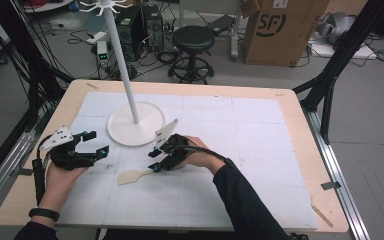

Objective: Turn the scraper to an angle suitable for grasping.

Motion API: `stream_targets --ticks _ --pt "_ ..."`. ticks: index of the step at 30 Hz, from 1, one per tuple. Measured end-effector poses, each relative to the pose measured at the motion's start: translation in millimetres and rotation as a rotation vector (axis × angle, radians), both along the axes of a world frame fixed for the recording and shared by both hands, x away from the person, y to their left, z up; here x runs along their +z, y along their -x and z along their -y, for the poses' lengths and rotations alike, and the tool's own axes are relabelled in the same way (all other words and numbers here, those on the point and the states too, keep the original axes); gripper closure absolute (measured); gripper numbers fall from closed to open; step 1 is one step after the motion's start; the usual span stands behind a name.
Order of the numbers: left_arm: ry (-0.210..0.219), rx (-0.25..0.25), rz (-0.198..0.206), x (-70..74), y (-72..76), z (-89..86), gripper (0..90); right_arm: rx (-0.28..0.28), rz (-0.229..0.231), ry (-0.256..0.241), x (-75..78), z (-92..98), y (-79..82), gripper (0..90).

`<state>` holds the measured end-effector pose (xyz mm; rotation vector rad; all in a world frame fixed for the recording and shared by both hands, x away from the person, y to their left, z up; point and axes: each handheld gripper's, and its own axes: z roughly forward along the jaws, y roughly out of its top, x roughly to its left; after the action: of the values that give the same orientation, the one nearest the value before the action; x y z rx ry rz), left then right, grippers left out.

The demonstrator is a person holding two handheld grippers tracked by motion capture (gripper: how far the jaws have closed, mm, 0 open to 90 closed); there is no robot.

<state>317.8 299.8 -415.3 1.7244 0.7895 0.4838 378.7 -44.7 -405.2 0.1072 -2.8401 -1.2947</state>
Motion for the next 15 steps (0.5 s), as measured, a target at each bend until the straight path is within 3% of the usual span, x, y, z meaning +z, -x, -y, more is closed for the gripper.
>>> stream_targets --ticks 7,10,15 --pt "0.009 -0.004 0.003 0.2 0.1 0.8 20.9 -0.286 0.031 -0.190 27.3 96.7 12.4 34.2" --pt "0.008 -0.007 0.005 -0.4 -0.7 2.1 20.8 -0.416 0.063 -0.259 29.9 139.7 22.8 31.4" --pt "-0.004 -0.007 0.019 -0.3 -0.8 3.7 20.8 -0.623 0.068 -0.348 23.2 200.5 41.1 25.4"
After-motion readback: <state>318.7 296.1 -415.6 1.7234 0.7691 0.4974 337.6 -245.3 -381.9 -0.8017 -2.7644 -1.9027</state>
